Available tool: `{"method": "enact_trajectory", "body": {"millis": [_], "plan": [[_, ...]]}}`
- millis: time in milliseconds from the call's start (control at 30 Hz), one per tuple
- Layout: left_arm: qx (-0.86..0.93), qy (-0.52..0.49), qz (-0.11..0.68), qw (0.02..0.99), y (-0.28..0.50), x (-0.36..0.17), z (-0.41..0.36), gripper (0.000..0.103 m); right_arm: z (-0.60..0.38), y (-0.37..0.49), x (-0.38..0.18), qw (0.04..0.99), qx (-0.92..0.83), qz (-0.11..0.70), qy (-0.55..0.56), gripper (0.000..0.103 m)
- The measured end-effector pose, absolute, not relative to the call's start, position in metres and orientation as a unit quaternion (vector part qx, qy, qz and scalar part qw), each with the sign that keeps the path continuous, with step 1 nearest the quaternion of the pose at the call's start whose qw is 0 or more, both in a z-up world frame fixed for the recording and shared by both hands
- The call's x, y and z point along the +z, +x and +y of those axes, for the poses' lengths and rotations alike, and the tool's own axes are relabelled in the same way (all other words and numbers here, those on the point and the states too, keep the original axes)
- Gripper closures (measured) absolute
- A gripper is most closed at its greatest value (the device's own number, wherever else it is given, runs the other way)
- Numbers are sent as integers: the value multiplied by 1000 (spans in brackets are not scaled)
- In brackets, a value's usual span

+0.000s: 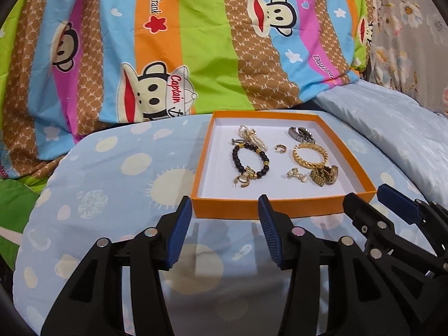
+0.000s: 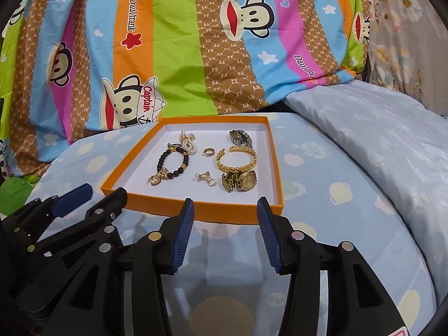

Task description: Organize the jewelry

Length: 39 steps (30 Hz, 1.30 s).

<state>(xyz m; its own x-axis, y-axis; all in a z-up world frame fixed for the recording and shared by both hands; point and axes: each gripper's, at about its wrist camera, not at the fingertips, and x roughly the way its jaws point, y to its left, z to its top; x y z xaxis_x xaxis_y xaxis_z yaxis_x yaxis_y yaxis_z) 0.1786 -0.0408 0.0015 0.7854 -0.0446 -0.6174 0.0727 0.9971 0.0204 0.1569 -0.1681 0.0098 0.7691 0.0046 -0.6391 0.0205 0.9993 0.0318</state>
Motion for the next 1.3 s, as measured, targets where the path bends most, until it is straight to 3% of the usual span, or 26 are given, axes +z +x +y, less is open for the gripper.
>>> {"method": "enact_trajectory", "body": {"millis": [733, 900, 1300], "plan": [[-11, 42, 339, 940, 184, -3, -45, 50, -167, 162, 6, 935, -21, 354, 12, 56], [-4, 38, 343, 938, 186, -4, -42, 44, -167, 159, 9, 939, -27, 344, 8, 53], [5, 43, 339, 940, 184, -3, -43, 42, -168, 157, 11, 940, -34, 339, 8, 50]]}}
